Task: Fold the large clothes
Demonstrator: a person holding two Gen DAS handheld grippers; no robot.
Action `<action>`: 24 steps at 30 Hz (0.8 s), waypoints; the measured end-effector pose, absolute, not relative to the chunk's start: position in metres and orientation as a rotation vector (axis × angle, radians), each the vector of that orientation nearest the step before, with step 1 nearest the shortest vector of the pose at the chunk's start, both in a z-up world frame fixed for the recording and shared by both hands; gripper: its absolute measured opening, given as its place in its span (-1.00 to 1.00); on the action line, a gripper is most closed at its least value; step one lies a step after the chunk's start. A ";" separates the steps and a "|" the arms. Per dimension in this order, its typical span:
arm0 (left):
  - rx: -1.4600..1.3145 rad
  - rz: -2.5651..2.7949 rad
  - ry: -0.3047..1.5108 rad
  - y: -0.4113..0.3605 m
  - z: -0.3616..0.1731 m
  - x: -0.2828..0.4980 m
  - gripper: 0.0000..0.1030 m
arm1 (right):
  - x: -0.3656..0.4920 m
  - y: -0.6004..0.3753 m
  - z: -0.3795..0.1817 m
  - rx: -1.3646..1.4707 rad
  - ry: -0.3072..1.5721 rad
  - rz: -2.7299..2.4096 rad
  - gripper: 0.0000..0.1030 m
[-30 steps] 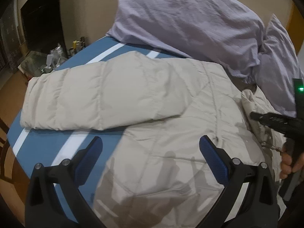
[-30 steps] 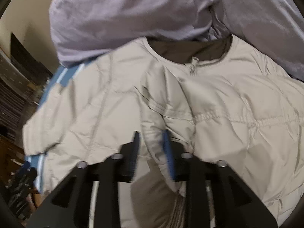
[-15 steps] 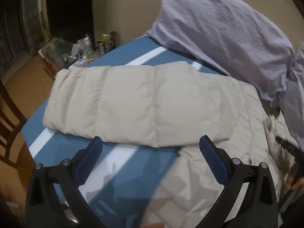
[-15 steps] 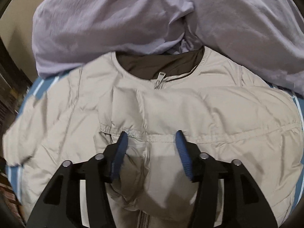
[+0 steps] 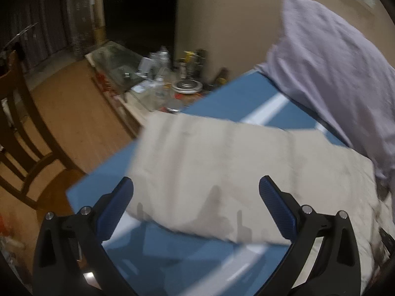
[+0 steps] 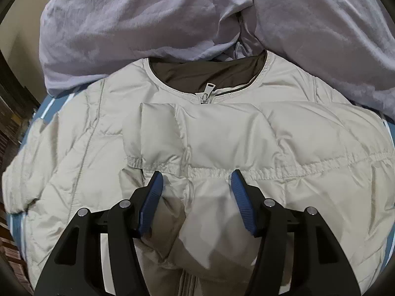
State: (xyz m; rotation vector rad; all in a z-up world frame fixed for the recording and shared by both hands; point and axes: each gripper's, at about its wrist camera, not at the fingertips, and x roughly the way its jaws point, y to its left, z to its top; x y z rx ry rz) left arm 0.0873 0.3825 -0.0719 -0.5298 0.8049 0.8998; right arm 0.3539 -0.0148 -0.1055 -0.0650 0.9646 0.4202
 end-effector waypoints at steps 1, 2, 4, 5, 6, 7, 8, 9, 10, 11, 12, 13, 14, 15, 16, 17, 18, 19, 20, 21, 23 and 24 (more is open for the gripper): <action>-0.539 0.913 0.810 0.391 -0.074 0.085 0.96 | 0.353 -0.017 -0.104 -0.061 0.965 0.422 0.16; -0.563 0.921 0.817 0.401 -0.078 0.081 0.96 | 0.352 -0.018 -0.104 -0.059 0.965 0.423 0.16; -0.610 0.919 0.830 0.413 -0.085 0.075 0.87 | 0.350 -0.020 -0.102 -0.051 0.964 0.426 0.16; -0.635 0.911 0.839 0.418 -0.090 0.073 0.83 | 0.349 -0.021 -0.102 -0.048 0.965 0.426 0.16; -0.649 0.908 0.846 0.421 -0.094 0.072 0.74 | 0.349 -0.022 -0.102 -0.045 0.965 0.427 0.16; -0.664 0.904 0.860 0.425 -0.099 0.071 0.70 | 0.348 -0.023 -0.101 -0.044 0.965 0.426 0.16; -0.675 0.900 0.873 0.427 -0.103 0.070 0.62 | 0.348 -0.023 -0.101 -0.045 0.966 0.426 0.16; -0.683 0.901 0.883 0.428 -0.107 0.070 0.54 | 0.348 -0.024 -0.101 -0.046 0.966 0.426 0.16; -0.692 0.898 0.892 0.428 -0.111 0.070 0.50 | 0.348 -0.024 -0.101 -0.048 0.966 0.426 0.16; -0.699 0.893 0.895 0.428 -0.113 0.069 0.47 | 0.348 -0.024 -0.101 -0.050 0.965 0.426 0.16; -0.701 0.891 0.896 0.426 -0.115 0.068 0.44 | 0.347 -0.025 -0.101 -0.051 0.966 0.426 0.17; -0.709 0.886 0.895 0.425 -0.117 0.067 0.44 | 0.347 -0.025 -0.101 -0.049 0.967 0.426 0.17; -0.720 0.883 0.892 0.425 -0.119 0.066 0.44 | 0.347 -0.026 -0.101 -0.048 0.968 0.426 0.17; -0.729 0.884 0.887 0.427 -0.121 0.065 0.43 | 0.347 -0.027 -0.101 -0.047 0.969 0.425 0.17; -0.734 0.885 0.875 0.427 -0.122 0.064 0.43 | 0.346 -0.027 -0.101 -0.045 0.969 0.426 0.17; -0.736 0.885 0.869 0.427 -0.123 0.064 0.43 | 0.346 -0.028 -0.100 -0.044 0.970 0.427 0.17; -0.734 0.886 0.870 0.427 -0.123 0.065 0.43 | 0.345 -0.028 -0.100 -0.042 0.969 0.427 0.17; -0.726 0.888 0.872 0.426 -0.124 0.065 0.42 | 0.344 -0.029 -0.100 -0.041 0.969 0.427 0.17; -0.719 0.889 0.874 0.425 -0.124 0.067 0.31 | 0.344 -0.030 -0.099 -0.039 0.968 0.427 0.17; -0.712 0.884 0.873 0.424 -0.124 0.067 0.11 | 0.343 -0.030 -0.099 -0.038 0.968 0.428 0.17; -0.740 0.839 0.854 0.424 -0.123 0.068 -0.26 | 0.342 -0.032 -0.098 -0.032 0.967 0.427 0.17; -0.753 0.827 0.849 0.424 -0.122 0.068 -0.42 | 0.343 -0.032 -0.097 -0.028 0.967 0.426 0.17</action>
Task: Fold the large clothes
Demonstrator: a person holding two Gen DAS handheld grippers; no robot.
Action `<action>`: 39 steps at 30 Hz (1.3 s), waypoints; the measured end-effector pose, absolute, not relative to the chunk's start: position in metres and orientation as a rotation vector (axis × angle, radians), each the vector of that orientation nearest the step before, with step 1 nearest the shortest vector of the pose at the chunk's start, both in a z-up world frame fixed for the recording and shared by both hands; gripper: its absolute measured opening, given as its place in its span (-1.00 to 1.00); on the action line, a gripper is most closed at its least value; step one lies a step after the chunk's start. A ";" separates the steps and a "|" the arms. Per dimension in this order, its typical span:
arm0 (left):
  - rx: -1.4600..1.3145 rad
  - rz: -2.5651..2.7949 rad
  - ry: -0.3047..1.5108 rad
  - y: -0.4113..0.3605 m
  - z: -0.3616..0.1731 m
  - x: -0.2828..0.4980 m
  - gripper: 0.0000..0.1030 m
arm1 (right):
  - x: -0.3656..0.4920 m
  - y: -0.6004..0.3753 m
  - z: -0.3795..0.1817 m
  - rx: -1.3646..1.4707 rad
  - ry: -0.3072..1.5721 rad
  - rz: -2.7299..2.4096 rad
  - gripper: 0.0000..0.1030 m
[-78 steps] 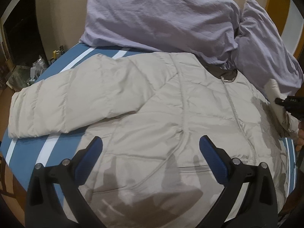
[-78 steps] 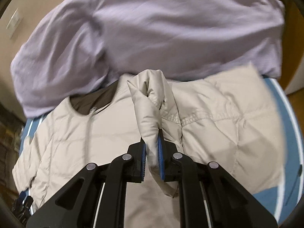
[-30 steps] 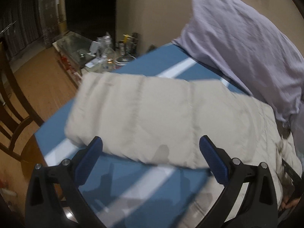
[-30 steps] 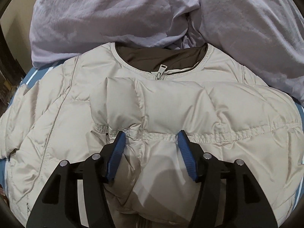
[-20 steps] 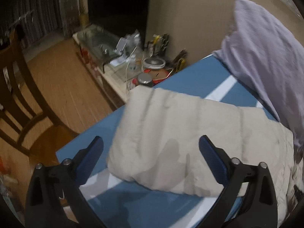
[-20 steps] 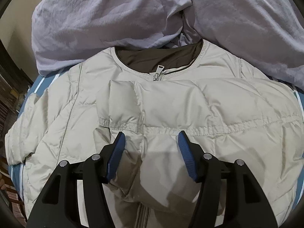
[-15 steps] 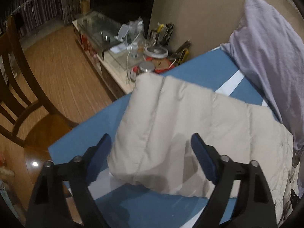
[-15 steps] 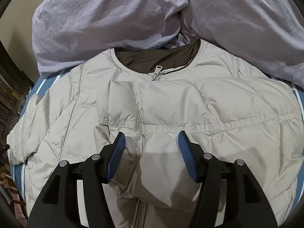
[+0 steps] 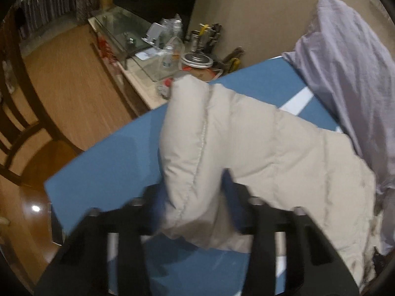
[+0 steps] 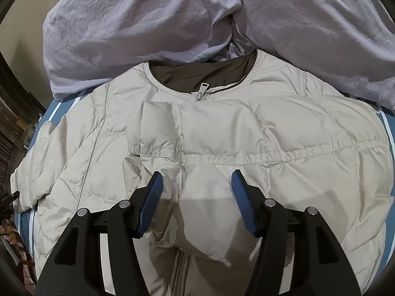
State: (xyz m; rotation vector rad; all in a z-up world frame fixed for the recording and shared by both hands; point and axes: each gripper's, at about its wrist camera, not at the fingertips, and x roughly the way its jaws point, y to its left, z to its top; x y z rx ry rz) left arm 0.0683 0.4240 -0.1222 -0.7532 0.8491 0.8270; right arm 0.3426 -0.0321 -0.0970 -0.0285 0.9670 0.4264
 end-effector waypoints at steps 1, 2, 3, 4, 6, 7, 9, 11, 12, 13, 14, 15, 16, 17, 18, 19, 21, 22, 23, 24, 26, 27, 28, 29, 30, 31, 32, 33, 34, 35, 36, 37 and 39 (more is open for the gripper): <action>-0.754 0.821 0.846 0.423 -0.121 0.069 -0.48 | 0.342 -0.033 -0.096 -0.025 0.967 0.425 0.17; -0.747 0.818 0.846 0.422 -0.120 0.071 -0.58 | 0.342 -0.033 -0.096 -0.020 0.966 0.424 0.17; -0.730 0.815 0.849 0.419 -0.117 0.074 -0.65 | 0.342 -0.034 -0.095 -0.016 0.965 0.421 0.17; -0.714 0.811 0.849 0.417 -0.113 0.076 -0.68 | 0.341 -0.035 -0.094 -0.012 0.963 0.421 0.17; -0.694 0.802 0.838 0.412 -0.105 0.082 -0.72 | 0.340 -0.038 -0.092 -0.005 0.957 0.418 0.17; -0.684 0.795 0.826 0.410 -0.098 0.085 -0.72 | 0.340 -0.039 -0.091 -0.001 0.954 0.416 0.17; -0.665 0.776 0.803 0.404 -0.085 0.091 -0.73 | 0.339 -0.043 -0.089 0.007 0.949 0.412 0.17; -0.642 0.740 0.774 0.397 -0.069 0.102 -0.73 | 0.339 -0.047 -0.087 0.013 0.944 0.407 0.17; -0.631 0.725 0.763 0.394 -0.062 0.107 -0.73 | 0.339 -0.050 -0.086 0.017 0.942 0.402 0.19; -0.615 0.707 0.751 0.388 -0.054 0.114 -0.73 | 0.339 -0.053 -0.085 0.021 0.941 0.395 0.23; -0.603 0.689 0.739 0.383 -0.046 0.121 -0.73 | 0.338 -0.056 -0.084 0.026 0.938 0.390 0.28; -0.594 0.668 0.726 0.377 -0.038 0.128 -0.73 | 0.338 -0.058 -0.084 0.029 0.935 0.387 0.29; -0.586 0.642 0.711 0.371 -0.030 0.136 -0.73 | 0.337 -0.062 -0.083 0.034 0.933 0.382 0.29; -0.575 0.609 0.692 0.363 -0.020 0.145 -0.73 | 0.337 -0.064 -0.082 0.036 0.931 0.378 0.29; -0.567 0.586 0.682 0.358 -0.013 0.151 -0.73 | 0.336 -0.068 -0.081 0.040 0.929 0.372 0.30; -0.559 0.554 0.670 0.350 -0.005 0.160 -0.73 | 0.335 -0.072 -0.081 0.043 0.928 0.367 0.30; -0.547 0.499 0.660 0.335 0.008 0.175 -0.73 | 0.334 -0.079 -0.080 0.051 0.925 0.355 0.30; -0.538 0.468 0.657 0.325 0.014 0.184 -0.73 | 0.334 -0.084 -0.079 0.054 0.923 0.347 0.31; -0.525 0.442 0.656 0.314 0.019 0.192 -0.73 | 0.333 -0.087 -0.079 0.057 0.922 0.342 0.31; -0.517 0.423 0.655 0.307 0.022 0.198 -0.73 | 0.333 -0.092 -0.079 0.063 0.920 0.334 0.32; -0.502 0.376 0.653 0.291 0.028 0.211 -0.73 | 0.332 -0.101 -0.079 0.072 0.918 0.318 0.32; -0.491 0.347 0.651 0.280 0.031 0.218 -0.73 | 0.331 -0.105 -0.079 0.077 0.918 0.311 0.32; -0.482 0.326 0.651 0.271 0.034 0.225 -0.73 | 0.331 -0.109 -0.080 0.081 0.918 0.306 0.32; -0.474 0.303 0.652 0.261 0.036 0.232 -0.73 | 0.330 -0.114 -0.080 0.087 0.918 0.297 0.32; -0.471 0.284 0.652 0.252 0.038 0.235 -0.73 | 0.328 -0.117 -0.080 0.091 0.917 0.292 0.32; -0.466 0.259 0.653 0.243 0.040 0.242 -0.73 | 0.327 -0.121 -0.080 0.095 0.917 0.284 0.32; -0.461 0.243 0.654 0.237 0.041 0.245 -0.73 | 0.326 -0.126 -0.081 0.099 0.917 0.277 0.32; -0.453 0.219 0.657 0.227 0.043 0.252 -0.73 | 0.325 -0.129 -0.081 0.101 0.918 0.272 0.32; -0.448 0.198 0.659 0.219 0.044 0.257 -0.73 | 0.324 -0.132 -0.082 0.104 0.918 0.266 0.32; -0.444 0.169 0.664 0.209 0.044 0.264 -0.73 | 0.323 -0.136 -0.082 0.107 0.918 0.259 0.32; -0.440 0.150 0.667 0.202 0.044 0.268 -0.73 | 0.323 -0.139 -0.082 0.110 0.918 0.254 0.32; -0.434 0.124 0.671 0.193 0.045 0.274 -0.73 | 0.322 -0.142 -0.082 0.111 0.918 0.248 0.32; -0.423 0.081 0.680 0.177 0.044 0.283 -0.73 | 0.320 -0.148 -0.082 0.113 0.917 0.237 0.32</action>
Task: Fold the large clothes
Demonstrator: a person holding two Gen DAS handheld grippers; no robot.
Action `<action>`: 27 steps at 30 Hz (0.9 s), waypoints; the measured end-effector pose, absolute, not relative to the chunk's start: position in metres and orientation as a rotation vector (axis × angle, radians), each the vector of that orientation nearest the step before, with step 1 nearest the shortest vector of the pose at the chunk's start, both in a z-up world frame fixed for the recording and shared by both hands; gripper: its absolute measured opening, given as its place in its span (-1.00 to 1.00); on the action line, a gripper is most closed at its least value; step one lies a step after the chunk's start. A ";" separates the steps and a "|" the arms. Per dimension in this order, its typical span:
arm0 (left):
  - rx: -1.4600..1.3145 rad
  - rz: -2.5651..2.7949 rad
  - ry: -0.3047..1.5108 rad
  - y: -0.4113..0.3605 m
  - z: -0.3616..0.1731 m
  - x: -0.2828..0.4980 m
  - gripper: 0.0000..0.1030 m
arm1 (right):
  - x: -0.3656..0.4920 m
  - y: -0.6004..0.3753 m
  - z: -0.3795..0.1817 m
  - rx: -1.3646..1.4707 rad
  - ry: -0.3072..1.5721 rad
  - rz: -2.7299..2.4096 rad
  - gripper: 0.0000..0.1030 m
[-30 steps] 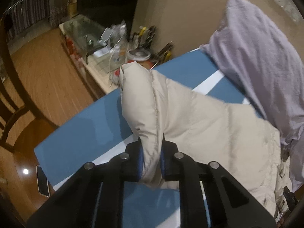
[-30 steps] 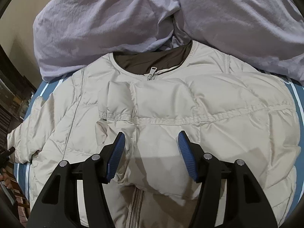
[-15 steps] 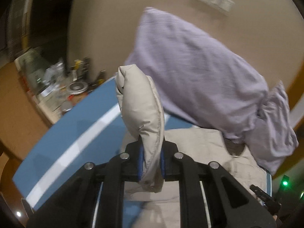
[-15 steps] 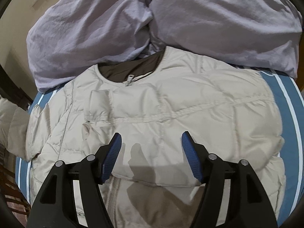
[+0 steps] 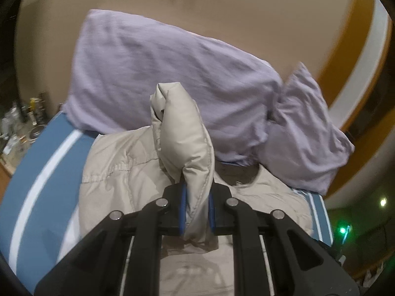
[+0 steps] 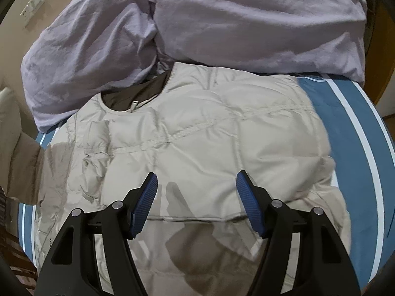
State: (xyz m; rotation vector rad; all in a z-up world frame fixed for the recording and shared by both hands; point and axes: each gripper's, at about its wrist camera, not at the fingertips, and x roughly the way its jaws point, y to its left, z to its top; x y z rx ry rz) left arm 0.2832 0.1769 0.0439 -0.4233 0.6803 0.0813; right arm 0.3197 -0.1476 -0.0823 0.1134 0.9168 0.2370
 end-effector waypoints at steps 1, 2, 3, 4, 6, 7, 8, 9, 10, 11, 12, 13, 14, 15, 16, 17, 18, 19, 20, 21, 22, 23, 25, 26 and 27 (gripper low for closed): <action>-0.420 0.057 0.688 0.168 0.043 0.288 -0.73 | 0.319 -0.149 -0.082 0.114 0.916 0.234 0.32; -0.419 0.032 0.697 0.159 0.041 0.293 -0.73 | 0.318 -0.152 -0.082 0.114 0.913 0.229 0.32; -0.417 0.015 0.704 0.152 0.039 0.295 -0.73 | 0.317 -0.154 -0.082 0.112 0.911 0.226 0.32; -0.413 -0.006 0.717 0.142 0.036 0.301 -0.73 | 0.316 -0.156 -0.081 0.109 0.908 0.222 0.32; -0.404 -0.042 0.742 0.126 0.028 0.309 -0.73 | 0.315 -0.159 -0.081 0.105 0.901 0.218 0.32; -0.398 -0.055 0.754 0.120 0.023 0.310 -0.72 | 0.313 -0.160 -0.080 0.104 0.898 0.216 0.32; -0.382 -0.068 0.774 0.110 0.017 0.315 -0.72 | 0.312 -0.161 -0.080 0.103 0.895 0.216 0.32; -0.372 -0.074 0.789 0.105 0.012 0.319 -0.72 | 0.311 -0.161 -0.079 0.101 0.892 0.216 0.32; -0.363 -0.082 0.804 0.098 0.006 0.322 -0.72 | 0.309 -0.162 -0.079 0.097 0.888 0.216 0.32; -0.354 -0.090 0.824 0.091 -0.001 0.325 -0.72 | 0.308 -0.162 -0.079 0.092 0.885 0.215 0.32; -0.344 -0.098 0.845 0.085 -0.008 0.328 -0.72 | 0.307 -0.162 -0.079 0.087 0.883 0.214 0.32; -0.334 -0.103 0.863 0.079 -0.015 0.330 -0.72 | 0.306 -0.162 -0.079 0.079 0.881 0.212 0.32; -0.322 -0.109 0.881 0.073 -0.021 0.332 -0.71 | 0.305 -0.163 -0.079 0.073 0.879 0.210 0.32; -0.307 -0.117 0.903 0.067 -0.028 0.334 -0.69 | 0.304 -0.163 -0.080 0.070 0.878 0.209 0.32; -0.293 -0.123 0.921 0.062 -0.034 0.335 -0.67 | 0.304 -0.163 -0.080 0.068 0.877 0.208 0.32; -0.280 -0.126 0.935 0.057 -0.039 0.335 -0.63 | 0.303 -0.164 -0.080 0.067 0.877 0.207 0.32; -0.268 -0.127 0.947 0.052 -0.044 0.335 -0.59 | 0.304 -0.164 -0.081 0.068 0.877 0.207 0.32; -0.261 -0.128 0.952 0.050 -0.046 0.335 -0.54 | 0.304 -0.165 -0.082 0.069 0.878 0.205 0.32; -0.263 -0.136 0.952 0.049 -0.046 0.334 -0.46 | 0.304 -0.165 -0.082 0.071 0.878 0.204 0.32; -0.267 -0.139 0.947 0.049 -0.045 0.334 -0.39 | 0.304 -0.166 -0.083 0.073 0.879 0.204 0.32; -0.267 -0.143 0.942 0.050 -0.043 0.333 -0.35 | 0.304 -0.166 -0.083 0.074 0.878 0.203 0.32; -0.264 -0.142 0.936 0.051 -0.041 0.332 -0.24 | 0.304 -0.166 -0.083 0.074 0.879 0.201 0.32; -0.252 -0.131 0.917 0.054 -0.036 0.332 -0.12 | 0.304 -0.165 -0.084 0.076 0.878 0.199 0.32; -0.251 -0.127 0.912 0.057 -0.035 0.332 -0.11 | 0.304 -0.164 -0.084 0.076 0.878 0.199 0.32; -0.251 -0.123 0.912 0.058 -0.034 0.334 -0.11 | 0.304 -0.164 -0.084 0.076 0.878 0.199 0.32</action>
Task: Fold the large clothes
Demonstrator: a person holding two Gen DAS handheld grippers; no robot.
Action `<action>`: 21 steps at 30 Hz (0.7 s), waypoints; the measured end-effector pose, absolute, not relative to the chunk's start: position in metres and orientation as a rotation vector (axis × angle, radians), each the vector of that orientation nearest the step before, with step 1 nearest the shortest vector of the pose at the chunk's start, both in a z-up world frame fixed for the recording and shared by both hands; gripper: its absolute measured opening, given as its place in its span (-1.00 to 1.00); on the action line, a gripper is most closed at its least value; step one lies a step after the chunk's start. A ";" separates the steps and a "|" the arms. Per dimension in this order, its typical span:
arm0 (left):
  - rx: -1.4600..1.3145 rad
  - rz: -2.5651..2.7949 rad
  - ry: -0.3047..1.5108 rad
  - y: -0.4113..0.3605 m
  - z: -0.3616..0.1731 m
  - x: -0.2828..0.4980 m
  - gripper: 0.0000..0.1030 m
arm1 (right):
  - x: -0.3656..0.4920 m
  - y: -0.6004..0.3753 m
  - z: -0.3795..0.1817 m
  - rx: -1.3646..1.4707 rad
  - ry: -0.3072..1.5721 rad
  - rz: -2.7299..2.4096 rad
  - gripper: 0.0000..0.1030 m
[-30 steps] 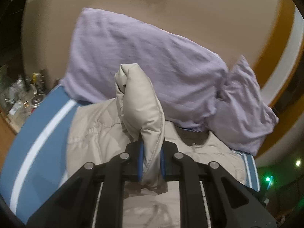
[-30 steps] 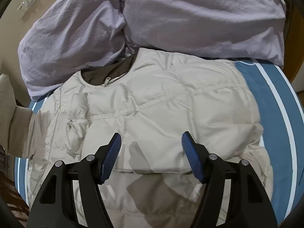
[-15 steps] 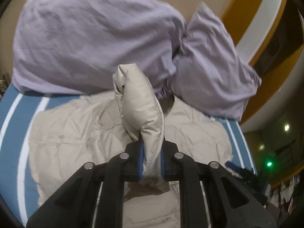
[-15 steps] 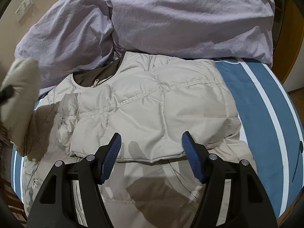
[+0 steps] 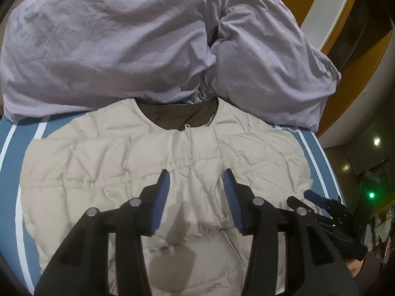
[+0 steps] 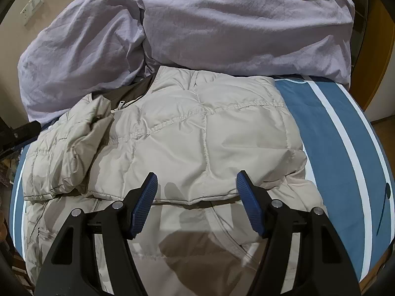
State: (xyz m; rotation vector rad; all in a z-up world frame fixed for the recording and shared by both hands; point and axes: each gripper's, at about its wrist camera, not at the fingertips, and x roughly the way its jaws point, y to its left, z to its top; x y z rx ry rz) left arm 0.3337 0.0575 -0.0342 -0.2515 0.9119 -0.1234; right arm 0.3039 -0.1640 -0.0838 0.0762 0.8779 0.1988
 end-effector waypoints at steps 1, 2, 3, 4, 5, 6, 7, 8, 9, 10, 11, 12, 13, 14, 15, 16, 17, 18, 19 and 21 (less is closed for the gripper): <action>-0.251 -0.117 0.914 0.058 -0.035 0.335 -0.11 | 0.304 -0.164 -0.084 0.076 0.878 0.199 0.32; -0.251 -0.109 0.919 0.059 -0.038 0.337 -0.11 | 0.304 -0.164 -0.084 0.076 0.878 0.199 0.32; -0.247 -0.104 0.923 0.059 -0.040 0.339 -0.11 | 0.304 -0.164 -0.084 0.075 0.878 0.199 0.32; -0.239 -0.098 0.929 0.058 -0.042 0.341 -0.11 | 0.304 -0.164 -0.084 0.075 0.878 0.199 0.32; -0.224 -0.088 0.936 0.057 -0.047 0.343 -0.11 | 0.304 -0.164 -0.084 0.075 0.879 0.200 0.32; -0.215 -0.085 0.942 0.055 -0.050 0.344 -0.11 | 0.304 -0.164 -0.084 0.075 0.878 0.200 0.32; -0.206 -0.081 0.953 0.053 -0.055 0.346 -0.12 | 0.304 -0.164 -0.084 0.076 0.879 0.199 0.32; -0.201 -0.080 0.962 0.052 -0.059 0.349 -0.12 | 0.304 -0.164 -0.084 0.077 0.879 0.198 0.32; -0.193 -0.079 0.974 0.049 -0.064 0.351 -0.12 | 0.304 -0.164 -0.085 0.076 0.879 0.197 0.32; -0.184 -0.077 0.985 0.046 -0.069 0.354 -0.12 | 0.303 -0.164 -0.085 0.075 0.879 0.196 0.32; -0.180 -0.077 0.995 0.044 -0.074 0.356 -0.12 | 0.302 -0.164 -0.085 0.073 0.878 0.195 0.32; -0.178 -0.078 1.011 0.041 -0.081 0.359 -0.11 | 0.302 -0.164 -0.085 0.070 0.877 0.195 0.32; -0.177 -0.077 1.021 0.038 -0.086 0.361 -0.11 | 0.301 -0.165 -0.086 0.067 0.875 0.194 0.32; -0.176 -0.075 1.026 0.037 -0.090 0.362 -0.11 | 0.301 -0.164 -0.086 0.064 0.874 0.193 0.32; -0.175 -0.074 1.032 0.034 -0.095 0.362 -0.11 | 0.300 -0.164 -0.087 0.061 0.874 0.193 0.32; -0.169 -0.070 1.035 0.031 -0.099 0.363 -0.11 | 0.300 -0.165 -0.088 0.059 0.874 0.193 0.32; -0.160 -0.066 1.038 0.028 -0.103 0.363 -0.10 | 0.299 -0.165 -0.088 0.057 0.875 0.192 0.32; -0.150 -0.062 1.042 0.026 -0.107 0.364 -0.09 | 0.300 -0.166 -0.089 0.056 0.877 0.192 0.32; -0.140 -0.058 1.044 0.023 -0.109 0.364 -0.09 | 0.300 -0.166 -0.090 0.057 0.880 0.191 0.32; -0.122 -0.054 1.047 0.020 -0.114 0.366 -0.09 | 0.301 -0.166 -0.091 0.058 0.885 0.189 0.32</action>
